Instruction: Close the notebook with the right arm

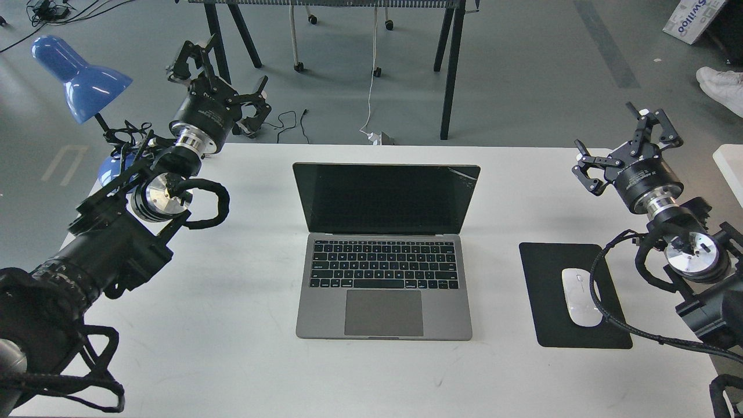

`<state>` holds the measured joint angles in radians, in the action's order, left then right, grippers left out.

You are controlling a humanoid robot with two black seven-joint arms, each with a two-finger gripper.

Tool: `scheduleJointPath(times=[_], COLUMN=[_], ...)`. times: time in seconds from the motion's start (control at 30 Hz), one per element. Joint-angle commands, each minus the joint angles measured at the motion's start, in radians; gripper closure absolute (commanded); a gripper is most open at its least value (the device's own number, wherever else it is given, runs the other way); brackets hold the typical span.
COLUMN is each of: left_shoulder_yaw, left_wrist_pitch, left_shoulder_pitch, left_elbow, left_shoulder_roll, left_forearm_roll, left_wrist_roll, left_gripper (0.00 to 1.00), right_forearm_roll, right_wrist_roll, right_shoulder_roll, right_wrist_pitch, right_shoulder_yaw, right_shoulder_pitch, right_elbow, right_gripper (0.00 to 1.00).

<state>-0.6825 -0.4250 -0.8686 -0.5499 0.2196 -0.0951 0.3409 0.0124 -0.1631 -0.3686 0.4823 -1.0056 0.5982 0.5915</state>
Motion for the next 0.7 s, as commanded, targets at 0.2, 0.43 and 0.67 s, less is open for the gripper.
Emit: scheduleJointPath(times=[0.2,0.43,0.67], left_shoulder_yaw=[-0.002,-0.002,0.0], left_wrist_pitch=[-0.009,-0.028,-0.064], left_shoulder_pitch=[0.003,0.008,0.01], left_elbow=[-0.001,-0.001,-0.001], left_shoulder_roll=[0.001,0.001,0.001], left_forearm_roll=[-0.002,-0.002,-0.002], left_wrist_roll=[0.0,0.003,0.003], left_gripper=[0.0,0.0,0.0], right_forearm_roll=[0.003,0.014,0.014], right_wrist_roll=[-0.003,-0.001,0.007], right_shoulder_roll=[-0.006,-0.016,0.026], right_wrist_pitch=[-0.005,-0.039,-0.116], right_shoulder_yaw=[0.018,0.155,0.403], right_shoulder_pitch=[0.008,0.158,0.314], right_elbow=[0.014,0.05,0.051], right_gripper=[0.0,0.0,0.0])
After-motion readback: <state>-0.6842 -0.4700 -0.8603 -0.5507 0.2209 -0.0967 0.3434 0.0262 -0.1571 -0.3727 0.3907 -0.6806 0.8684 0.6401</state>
